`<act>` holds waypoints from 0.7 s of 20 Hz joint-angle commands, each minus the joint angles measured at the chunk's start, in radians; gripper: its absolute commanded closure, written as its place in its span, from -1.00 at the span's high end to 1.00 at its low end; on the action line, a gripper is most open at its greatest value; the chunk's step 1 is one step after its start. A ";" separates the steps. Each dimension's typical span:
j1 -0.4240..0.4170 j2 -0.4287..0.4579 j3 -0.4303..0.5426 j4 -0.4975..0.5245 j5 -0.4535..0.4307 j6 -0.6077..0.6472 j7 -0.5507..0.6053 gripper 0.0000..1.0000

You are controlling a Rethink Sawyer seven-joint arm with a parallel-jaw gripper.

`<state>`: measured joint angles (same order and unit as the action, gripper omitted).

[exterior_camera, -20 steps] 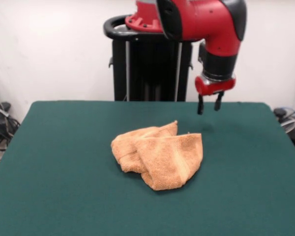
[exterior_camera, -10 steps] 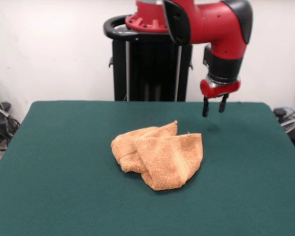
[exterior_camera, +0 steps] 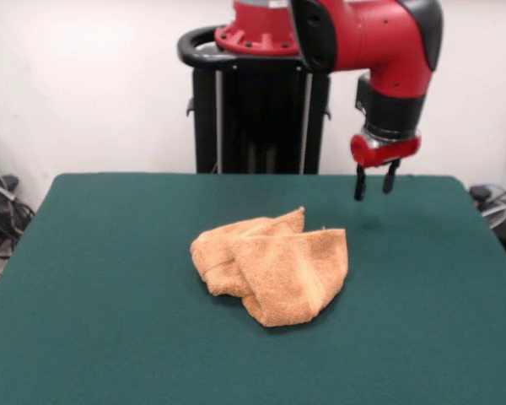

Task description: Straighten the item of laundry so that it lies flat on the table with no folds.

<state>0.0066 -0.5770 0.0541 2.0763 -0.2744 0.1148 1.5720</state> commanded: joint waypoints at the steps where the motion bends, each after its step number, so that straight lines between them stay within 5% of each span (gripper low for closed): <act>1: -0.010 -0.035 0.053 -0.119 0.057 0.093 0.130 1.00; 14: -0.095 0.020 0.138 -0.239 0.001 0.185 0.005 1.00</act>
<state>-0.0476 -0.6083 0.0711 1.9862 -0.2748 0.1719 1.5720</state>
